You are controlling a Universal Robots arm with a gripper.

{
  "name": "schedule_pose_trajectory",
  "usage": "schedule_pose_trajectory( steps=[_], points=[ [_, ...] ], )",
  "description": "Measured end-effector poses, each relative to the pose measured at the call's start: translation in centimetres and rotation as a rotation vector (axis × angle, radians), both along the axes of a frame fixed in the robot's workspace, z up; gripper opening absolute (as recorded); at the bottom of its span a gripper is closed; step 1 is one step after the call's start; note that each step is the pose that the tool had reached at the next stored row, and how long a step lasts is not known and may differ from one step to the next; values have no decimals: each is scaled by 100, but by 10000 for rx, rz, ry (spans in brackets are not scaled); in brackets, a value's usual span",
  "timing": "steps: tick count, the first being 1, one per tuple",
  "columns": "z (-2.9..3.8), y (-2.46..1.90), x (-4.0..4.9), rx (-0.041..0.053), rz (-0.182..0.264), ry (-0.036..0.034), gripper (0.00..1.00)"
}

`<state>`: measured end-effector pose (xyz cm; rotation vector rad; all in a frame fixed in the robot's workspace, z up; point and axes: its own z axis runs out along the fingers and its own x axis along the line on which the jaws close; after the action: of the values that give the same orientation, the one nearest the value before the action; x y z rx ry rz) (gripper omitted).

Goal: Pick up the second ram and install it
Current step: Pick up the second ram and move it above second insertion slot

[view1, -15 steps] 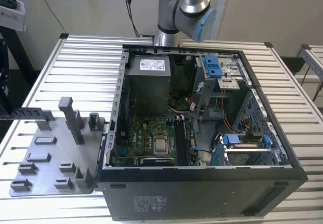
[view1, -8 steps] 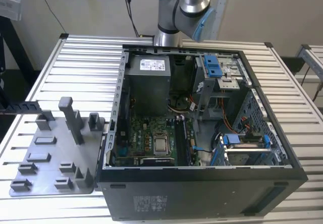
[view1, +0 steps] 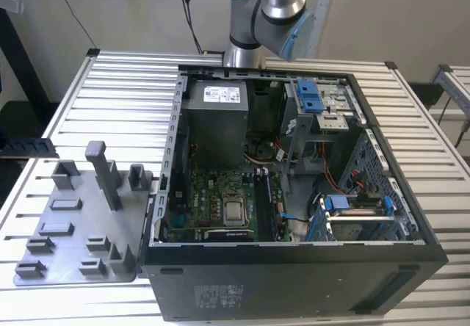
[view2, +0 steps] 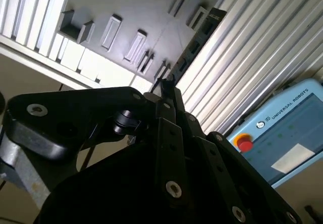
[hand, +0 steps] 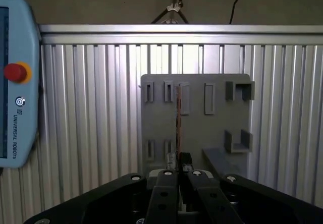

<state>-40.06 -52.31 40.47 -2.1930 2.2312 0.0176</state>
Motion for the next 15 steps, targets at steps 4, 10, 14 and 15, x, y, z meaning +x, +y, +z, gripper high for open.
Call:
schedule_pose_trajectory(
  steps=[4,10,14,15],
  points=[
    [51,0,0,-1,0,1,14],
    [74,0,0,1,0,-1,14],
    [75,0,1,0,0,0,14],
    [76,0,5,-1,0,1,14]
  ],
)
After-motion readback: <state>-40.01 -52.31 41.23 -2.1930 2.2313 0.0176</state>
